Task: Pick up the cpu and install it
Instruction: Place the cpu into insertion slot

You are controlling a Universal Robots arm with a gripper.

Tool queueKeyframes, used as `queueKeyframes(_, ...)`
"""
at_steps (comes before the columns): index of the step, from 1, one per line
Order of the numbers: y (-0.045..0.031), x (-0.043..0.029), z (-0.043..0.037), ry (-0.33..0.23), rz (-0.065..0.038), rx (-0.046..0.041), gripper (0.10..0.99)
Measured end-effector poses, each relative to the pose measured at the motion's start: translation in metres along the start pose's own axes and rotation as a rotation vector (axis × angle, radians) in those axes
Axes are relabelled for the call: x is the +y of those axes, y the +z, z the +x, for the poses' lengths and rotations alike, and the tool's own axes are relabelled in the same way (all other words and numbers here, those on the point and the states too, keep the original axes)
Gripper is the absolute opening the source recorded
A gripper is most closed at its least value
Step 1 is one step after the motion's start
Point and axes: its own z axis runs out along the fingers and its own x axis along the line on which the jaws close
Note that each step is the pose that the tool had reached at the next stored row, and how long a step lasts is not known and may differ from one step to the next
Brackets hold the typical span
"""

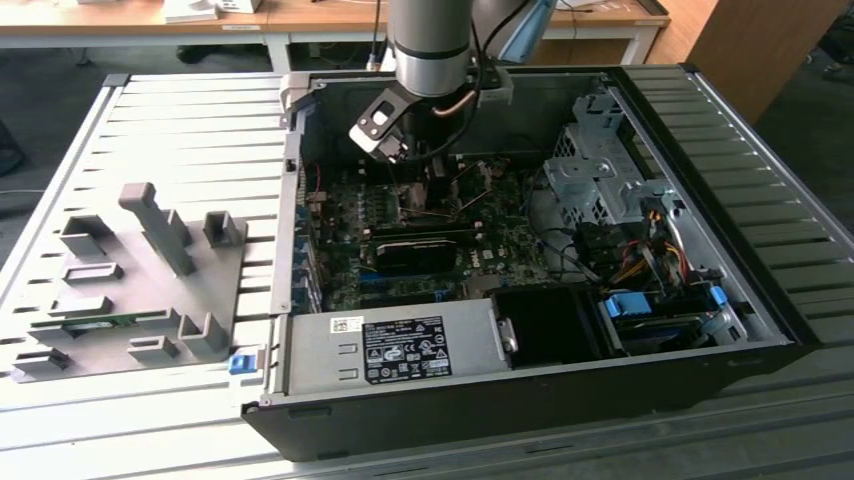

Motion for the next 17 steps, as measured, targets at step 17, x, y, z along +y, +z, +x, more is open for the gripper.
queueKeyframes(17,0.0100,-0.0012,-0.0001,0.000,0.000,-0.0002,0.525)
